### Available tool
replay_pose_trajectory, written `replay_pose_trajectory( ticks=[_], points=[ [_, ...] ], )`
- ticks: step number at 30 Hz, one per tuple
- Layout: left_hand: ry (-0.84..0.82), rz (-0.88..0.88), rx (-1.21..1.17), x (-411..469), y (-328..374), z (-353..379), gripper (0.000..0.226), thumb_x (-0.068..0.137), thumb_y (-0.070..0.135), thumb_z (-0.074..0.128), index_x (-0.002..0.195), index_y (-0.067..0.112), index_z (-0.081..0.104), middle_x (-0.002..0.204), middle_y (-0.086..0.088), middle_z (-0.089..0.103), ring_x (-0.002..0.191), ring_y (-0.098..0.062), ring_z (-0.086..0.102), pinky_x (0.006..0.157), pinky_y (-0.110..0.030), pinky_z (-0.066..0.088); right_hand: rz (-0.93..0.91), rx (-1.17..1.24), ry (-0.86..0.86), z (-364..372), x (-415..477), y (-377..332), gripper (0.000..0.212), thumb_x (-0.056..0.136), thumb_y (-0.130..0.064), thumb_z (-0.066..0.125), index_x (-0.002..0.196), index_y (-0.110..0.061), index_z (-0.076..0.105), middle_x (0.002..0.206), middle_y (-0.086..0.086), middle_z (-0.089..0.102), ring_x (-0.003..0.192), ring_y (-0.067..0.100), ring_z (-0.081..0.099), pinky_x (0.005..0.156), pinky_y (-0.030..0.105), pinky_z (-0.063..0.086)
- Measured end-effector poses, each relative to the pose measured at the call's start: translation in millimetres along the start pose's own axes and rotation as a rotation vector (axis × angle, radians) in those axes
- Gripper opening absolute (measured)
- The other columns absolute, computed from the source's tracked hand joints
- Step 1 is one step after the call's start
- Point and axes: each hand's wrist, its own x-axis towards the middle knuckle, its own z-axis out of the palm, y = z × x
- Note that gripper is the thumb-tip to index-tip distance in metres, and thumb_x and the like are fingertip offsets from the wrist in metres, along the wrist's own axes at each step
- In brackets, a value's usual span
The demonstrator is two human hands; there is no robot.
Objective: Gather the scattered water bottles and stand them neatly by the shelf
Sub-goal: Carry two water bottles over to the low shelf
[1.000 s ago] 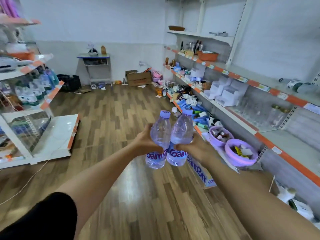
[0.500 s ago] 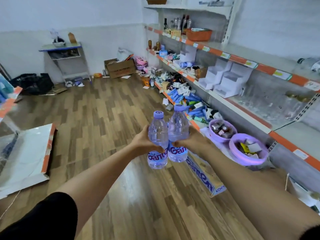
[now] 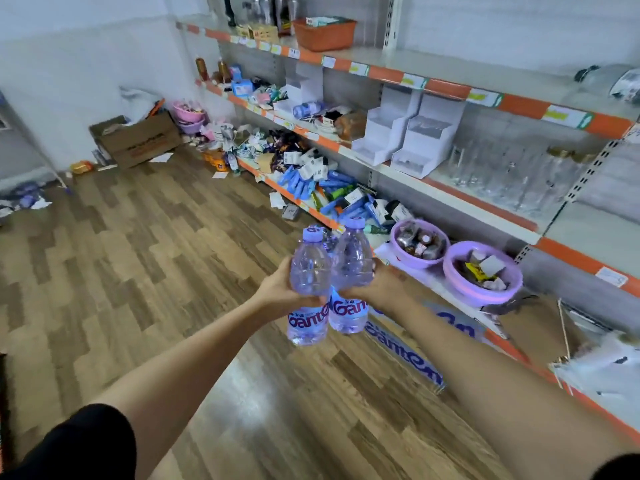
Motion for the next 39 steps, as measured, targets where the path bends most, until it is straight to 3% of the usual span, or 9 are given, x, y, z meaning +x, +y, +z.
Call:
replay_pose_trajectory(
  ticks=[8, 12, 15, 17, 21, 27, 32, 36, 39],
  points=[
    [-0.266, -0.051, 0.116, 113.2, -7.8, -0.3, 0.087, 0.033, 0.038, 0.08, 0.113, 0.036, 0.047, 0.111, 0.005, 0.068, 0.102, -0.017, 0.066, 0.093, -0.04, 0.052, 0.23, 0.088, 0.11, 16.2, 65.5, 46.2, 0.108, 0.035, -0.066, 0.072, 0.131, -0.021, 0.049, 0.118, -0.001, 0.067, 0.109, 0.023, 0.064, 0.091, 0.046, 0.053],
    [-0.409, -0.062, 0.165, 169.6, -16.9, 34.2, 0.089, 0.044, 0.03, 0.086, 0.124, 0.024, 0.047, 0.115, 0.002, 0.067, 0.105, -0.017, 0.064, 0.097, -0.04, 0.051, 0.375, 0.146, 0.166, 4.6, 85.7, 76.4, 0.114, 0.053, -0.058, 0.076, 0.149, -0.022, 0.023, 0.14, 0.0, 0.052, 0.125, 0.028, 0.053, 0.101, 0.044, 0.047],
    [-0.489, -0.092, 0.195, 212.1, -25.5, 60.2, 0.089, 0.045, 0.029, 0.087, 0.123, 0.019, 0.047, 0.113, 0.003, 0.067, 0.104, -0.016, 0.064, 0.095, -0.033, 0.052, 0.451, 0.174, 0.207, -3.3, 108.9, 107.1, 0.113, 0.054, -0.054, 0.075, 0.149, -0.023, 0.023, 0.142, 0.001, 0.051, 0.123, 0.027, 0.055, 0.097, 0.044, 0.05],
    [-0.567, -0.13, 0.197, 241.5, -37.5, 77.4, 0.076, 0.063, 0.005, 0.083, 0.127, 0.009, 0.042, 0.111, 0.0, 0.063, 0.1, -0.014, 0.062, 0.084, -0.015, 0.052, 0.486, 0.176, 0.227, -6.1, 124.2, 128.4, 0.111, 0.051, -0.054, 0.074, 0.146, -0.022, 0.026, 0.138, 0.002, 0.054, 0.118, 0.028, 0.058, 0.094, 0.044, 0.052],
    [-0.678, -0.164, 0.246, 302.6, -70.7, 116.5, 0.055, 0.072, -0.003, 0.076, 0.116, 0.017, 0.051, 0.103, 0.006, 0.068, 0.092, -0.004, 0.066, 0.078, -0.018, 0.052, 0.555, 0.206, 0.283, -3.3, 155.6, 184.9, 0.101, 0.062, -0.041, 0.08, 0.146, -0.022, 0.026, 0.136, 0.003, 0.055, 0.105, 0.024, 0.062, 0.08, 0.032, 0.051],
    [-0.829, -0.236, 0.311, 397.1, -187.1, 191.2, 0.05, 0.074, 0.006, 0.077, 0.107, 0.032, 0.049, 0.097, 0.012, 0.067, 0.088, 0.001, 0.061, 0.063, -0.015, 0.049, 0.664, 0.204, 0.358, 49.2, 214.8, 314.8, 0.074, 0.059, -0.035, 0.08, 0.119, -0.028, 0.039, 0.122, 0.002, 0.058, 0.11, 0.025, 0.057, 0.092, 0.043, 0.052],
    [-0.796, -0.224, 0.382, 470.9, -324.5, 254.1, 0.064, 0.056, 0.024, 0.088, 0.108, 0.031, 0.052, 0.118, 0.003, 0.067, 0.112, -0.017, 0.061, 0.1, -0.039, 0.047, 0.733, 0.183, 0.402, 119.4, 272.2, 443.4, 0.07, 0.065, -0.029, 0.079, 0.119, -0.023, 0.035, 0.11, 0.0, 0.061, 0.106, 0.026, 0.06, 0.089, 0.045, 0.053],
    [-0.734, -0.151, 0.424, 515.1, -416.7, 303.0, 0.077, 0.044, 0.026, 0.089, 0.109, 0.024, 0.048, 0.117, 0.0, 0.067, 0.11, -0.019, 0.062, 0.101, -0.041, 0.047, 0.752, 0.089, 0.469, 168.1, 309.9, 529.7, 0.067, 0.065, -0.034, 0.078, 0.115, -0.017, 0.036, 0.111, 0.004, 0.063, 0.11, 0.033, 0.058, 0.088, 0.044, 0.051],
    [-0.675, -0.04, 0.48, 536.3, -469.6, 328.6, 0.067, 0.035, 0.035, 0.081, 0.087, 0.031, 0.039, 0.109, -0.007, 0.065, 0.106, -0.023, 0.061, 0.097, -0.045, 0.048, 0.764, 0.025, 0.523, 192.3, 328.1, 574.9, 0.069, 0.066, -0.035, 0.078, 0.118, -0.015, 0.037, 0.112, 0.007, 0.065, 0.111, 0.033, 0.058, 0.086, 0.037, 0.05]
  ],
)
